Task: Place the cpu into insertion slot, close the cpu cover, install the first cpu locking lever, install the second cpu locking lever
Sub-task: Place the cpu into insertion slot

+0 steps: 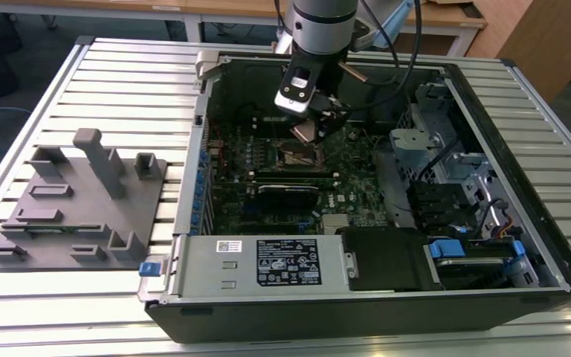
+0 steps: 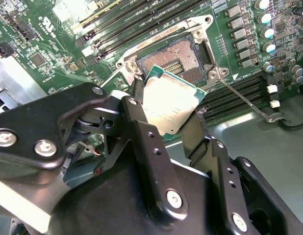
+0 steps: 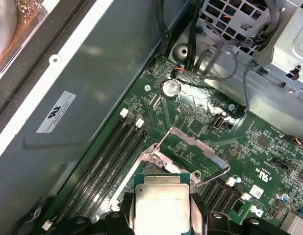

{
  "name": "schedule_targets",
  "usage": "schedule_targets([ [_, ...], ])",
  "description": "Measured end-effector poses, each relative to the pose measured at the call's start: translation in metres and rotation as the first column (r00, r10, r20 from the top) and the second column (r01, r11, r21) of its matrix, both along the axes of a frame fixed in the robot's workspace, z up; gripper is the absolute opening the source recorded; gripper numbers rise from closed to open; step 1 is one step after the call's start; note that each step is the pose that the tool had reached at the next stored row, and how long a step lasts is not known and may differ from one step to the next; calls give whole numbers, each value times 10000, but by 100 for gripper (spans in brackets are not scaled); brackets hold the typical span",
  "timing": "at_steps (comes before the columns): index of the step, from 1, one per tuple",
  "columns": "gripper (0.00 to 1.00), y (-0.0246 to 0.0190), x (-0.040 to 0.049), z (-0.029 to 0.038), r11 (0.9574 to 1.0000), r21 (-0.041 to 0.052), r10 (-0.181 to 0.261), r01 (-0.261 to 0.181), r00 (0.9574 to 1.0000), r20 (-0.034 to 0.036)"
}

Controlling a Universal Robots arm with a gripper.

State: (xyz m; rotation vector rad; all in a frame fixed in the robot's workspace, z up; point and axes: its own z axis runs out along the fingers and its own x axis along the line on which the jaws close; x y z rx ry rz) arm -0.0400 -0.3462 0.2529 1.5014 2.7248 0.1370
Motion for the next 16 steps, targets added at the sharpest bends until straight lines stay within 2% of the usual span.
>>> schedule_targets([
  [16, 54, 0, 0, -5, 9997, 0, -241, 241, 9997, 0],
])
